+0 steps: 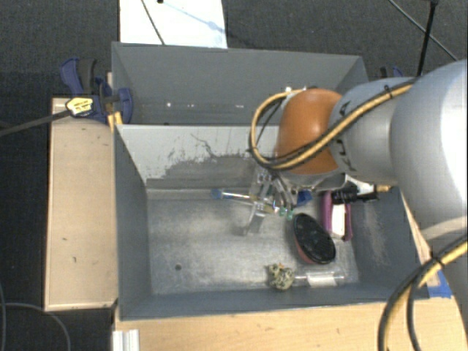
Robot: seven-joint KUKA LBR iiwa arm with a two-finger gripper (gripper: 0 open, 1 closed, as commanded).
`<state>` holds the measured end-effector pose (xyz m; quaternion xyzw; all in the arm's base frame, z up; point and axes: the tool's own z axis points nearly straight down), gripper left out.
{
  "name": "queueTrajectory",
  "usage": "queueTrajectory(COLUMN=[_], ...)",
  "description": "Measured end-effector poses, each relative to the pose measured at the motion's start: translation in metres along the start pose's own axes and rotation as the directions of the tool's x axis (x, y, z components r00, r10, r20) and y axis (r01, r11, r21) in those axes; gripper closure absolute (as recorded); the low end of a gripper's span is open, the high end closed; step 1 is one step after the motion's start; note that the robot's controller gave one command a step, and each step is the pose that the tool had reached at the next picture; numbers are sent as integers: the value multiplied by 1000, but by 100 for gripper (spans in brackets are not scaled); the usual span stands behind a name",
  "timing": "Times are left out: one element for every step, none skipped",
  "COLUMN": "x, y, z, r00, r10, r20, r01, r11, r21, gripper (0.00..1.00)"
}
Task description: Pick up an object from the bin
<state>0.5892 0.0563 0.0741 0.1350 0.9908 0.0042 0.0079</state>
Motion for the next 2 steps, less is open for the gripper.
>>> queueTrajectory(x=[-1, 9], y=[1, 9], z=[-3, -183], r00=[1000, 1000], r10=[2, -6], r20=[4, -4], r01=[-2, 6], r11=[1000, 1000], r21=[-2, 6], gripper=[100, 100])
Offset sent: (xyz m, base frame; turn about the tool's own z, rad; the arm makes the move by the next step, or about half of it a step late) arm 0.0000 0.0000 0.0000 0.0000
